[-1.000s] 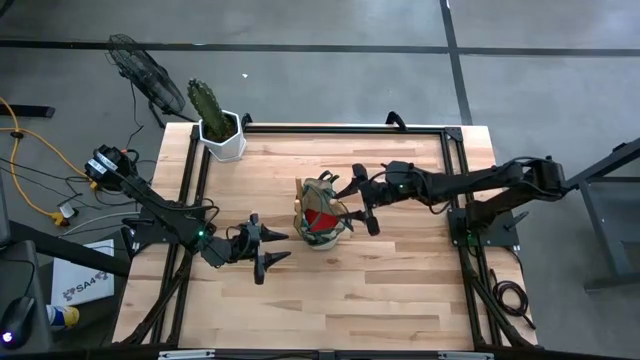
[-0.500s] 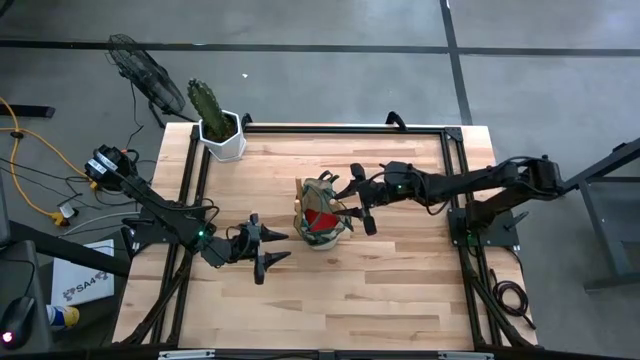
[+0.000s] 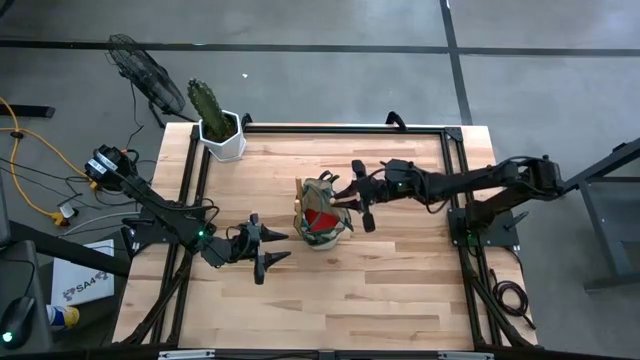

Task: Pick & Place Garden tools in Gardening bag
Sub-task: Put the brown hand rake into the gardening bag

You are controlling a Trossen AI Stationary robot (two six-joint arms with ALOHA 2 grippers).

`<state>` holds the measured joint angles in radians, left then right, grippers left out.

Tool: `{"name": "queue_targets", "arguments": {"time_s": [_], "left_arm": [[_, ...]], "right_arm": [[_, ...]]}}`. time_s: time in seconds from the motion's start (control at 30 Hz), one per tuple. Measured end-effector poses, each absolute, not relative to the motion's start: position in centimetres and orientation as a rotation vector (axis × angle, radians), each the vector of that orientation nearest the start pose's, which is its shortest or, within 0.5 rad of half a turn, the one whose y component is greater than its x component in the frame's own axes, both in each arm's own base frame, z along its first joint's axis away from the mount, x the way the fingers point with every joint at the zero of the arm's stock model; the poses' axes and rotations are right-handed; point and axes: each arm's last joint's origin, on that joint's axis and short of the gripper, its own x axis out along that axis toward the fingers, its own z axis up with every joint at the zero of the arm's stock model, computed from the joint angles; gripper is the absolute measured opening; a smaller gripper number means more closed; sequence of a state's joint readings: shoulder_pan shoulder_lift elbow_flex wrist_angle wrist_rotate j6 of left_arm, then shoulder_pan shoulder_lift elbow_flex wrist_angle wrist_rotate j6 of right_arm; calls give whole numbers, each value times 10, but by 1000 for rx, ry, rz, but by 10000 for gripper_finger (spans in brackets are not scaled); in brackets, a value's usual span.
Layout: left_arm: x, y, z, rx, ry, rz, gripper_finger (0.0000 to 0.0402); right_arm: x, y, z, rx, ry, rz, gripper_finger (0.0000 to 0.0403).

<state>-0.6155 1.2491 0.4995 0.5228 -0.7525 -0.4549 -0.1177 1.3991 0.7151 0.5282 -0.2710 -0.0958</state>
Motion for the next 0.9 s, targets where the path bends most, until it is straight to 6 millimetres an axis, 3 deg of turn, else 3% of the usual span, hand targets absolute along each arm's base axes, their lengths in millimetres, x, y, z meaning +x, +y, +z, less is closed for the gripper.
{"name": "queue_targets", "arguments": {"time_s": [0.53,0.9], "left_arm": [[210,-125,211,-312,142,168,225],[210,-124,211,-310,143,169,225]], "right_arm": [[293,-30,236,-16,141,90,49],[297,-16,236,-60,106,-2,49]]}}
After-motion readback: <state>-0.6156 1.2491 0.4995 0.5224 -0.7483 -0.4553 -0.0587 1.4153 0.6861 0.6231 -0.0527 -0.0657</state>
